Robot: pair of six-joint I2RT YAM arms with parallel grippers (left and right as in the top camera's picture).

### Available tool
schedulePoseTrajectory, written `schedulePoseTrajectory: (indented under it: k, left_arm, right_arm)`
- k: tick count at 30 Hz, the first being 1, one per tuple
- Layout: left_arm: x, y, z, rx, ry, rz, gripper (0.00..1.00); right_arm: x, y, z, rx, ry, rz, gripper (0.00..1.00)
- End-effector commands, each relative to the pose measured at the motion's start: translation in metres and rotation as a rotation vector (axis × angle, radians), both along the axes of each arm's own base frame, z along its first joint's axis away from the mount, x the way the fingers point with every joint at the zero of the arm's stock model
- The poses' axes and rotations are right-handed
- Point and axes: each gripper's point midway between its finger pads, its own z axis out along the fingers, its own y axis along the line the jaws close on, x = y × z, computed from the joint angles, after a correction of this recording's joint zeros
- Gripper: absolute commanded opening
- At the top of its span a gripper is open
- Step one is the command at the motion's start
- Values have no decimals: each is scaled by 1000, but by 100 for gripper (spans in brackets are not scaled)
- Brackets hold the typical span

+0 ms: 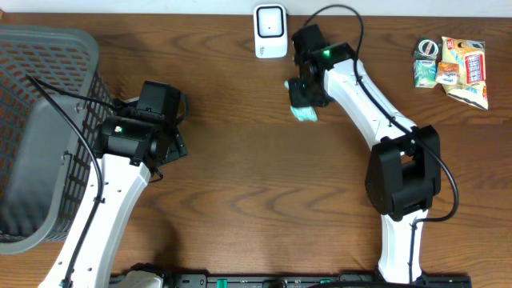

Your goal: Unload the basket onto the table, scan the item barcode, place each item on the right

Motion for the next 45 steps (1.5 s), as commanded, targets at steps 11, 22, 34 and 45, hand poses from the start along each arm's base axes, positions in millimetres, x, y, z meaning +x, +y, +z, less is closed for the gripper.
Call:
schedulePoseTrajectory:
  k: [11, 22, 34, 45]
  left_arm:
    - [0, 4, 3, 9, -10, 13, 98]
    - [0, 4, 3, 9, -10, 13, 98]
    - [0, 4, 3, 9, -10, 13, 98]
    - [0, 4, 3, 9, -10, 13, 97]
  right_arm:
    - [105, 77, 91, 428, -473, 11, 1]
    - [165, 83, 101, 539, -587, -85, 1]
    - [198, 50, 74, 396, -557, -187, 1]
    - [191, 46, 63, 357, -515, -171, 2]
